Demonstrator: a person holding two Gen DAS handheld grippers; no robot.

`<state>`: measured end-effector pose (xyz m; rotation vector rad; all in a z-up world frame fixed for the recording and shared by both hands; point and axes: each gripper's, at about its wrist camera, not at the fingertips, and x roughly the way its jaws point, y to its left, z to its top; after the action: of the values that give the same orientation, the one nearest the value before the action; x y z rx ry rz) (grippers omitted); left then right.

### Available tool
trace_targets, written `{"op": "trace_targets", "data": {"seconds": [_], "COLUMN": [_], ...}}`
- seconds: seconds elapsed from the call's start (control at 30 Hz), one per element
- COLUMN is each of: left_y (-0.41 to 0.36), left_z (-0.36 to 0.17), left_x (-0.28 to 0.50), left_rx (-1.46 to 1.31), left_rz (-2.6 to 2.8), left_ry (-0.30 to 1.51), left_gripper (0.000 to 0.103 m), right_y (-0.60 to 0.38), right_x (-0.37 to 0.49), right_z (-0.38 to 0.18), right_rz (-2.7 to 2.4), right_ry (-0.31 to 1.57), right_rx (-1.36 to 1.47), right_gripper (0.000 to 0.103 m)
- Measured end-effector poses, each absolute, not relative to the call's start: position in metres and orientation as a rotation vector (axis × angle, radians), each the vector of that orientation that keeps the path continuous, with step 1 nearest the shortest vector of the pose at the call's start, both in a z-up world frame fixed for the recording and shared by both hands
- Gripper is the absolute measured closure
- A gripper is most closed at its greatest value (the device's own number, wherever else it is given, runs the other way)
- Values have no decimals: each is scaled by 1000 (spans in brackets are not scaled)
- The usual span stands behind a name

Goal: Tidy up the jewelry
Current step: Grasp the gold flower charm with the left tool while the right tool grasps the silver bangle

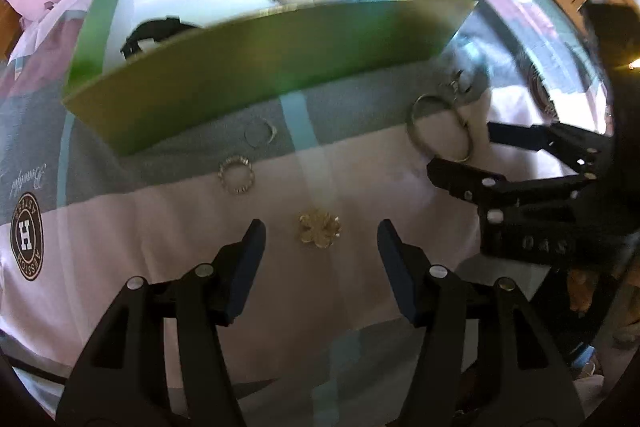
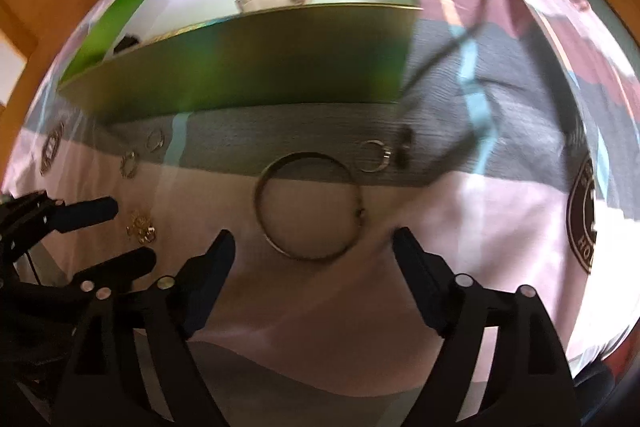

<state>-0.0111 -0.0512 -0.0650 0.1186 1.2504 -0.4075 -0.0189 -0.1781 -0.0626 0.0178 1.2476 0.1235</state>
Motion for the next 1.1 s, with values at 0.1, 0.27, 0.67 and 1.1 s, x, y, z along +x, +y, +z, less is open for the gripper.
{"op": "trace_targets", "data": {"seconds": [0.1,0.27,0.67,1.1], "left_y": [-51,-48,-39,-22], "left_z": [-71,-74,-74,-63], "left_x": [-9,-6,-3,-1], "left_rx": [133,128,137,120], "left_rz": [-383,-367,-296,-269], "left_ry": [1257,1250,1251,1234], "left_gripper": [45,44,73,83], "right_y": [-168,-159,-149,-158], "right_x": [-19,-16,-31,-44], "right_z": [-67,-71,-72,-48], "right_rz": [122,111,121,123], "right_ry": [1251,1248,1196,1157], "right_rx": [-41,-74,-88,-31], "right_gripper": [16,13,20,79]}}
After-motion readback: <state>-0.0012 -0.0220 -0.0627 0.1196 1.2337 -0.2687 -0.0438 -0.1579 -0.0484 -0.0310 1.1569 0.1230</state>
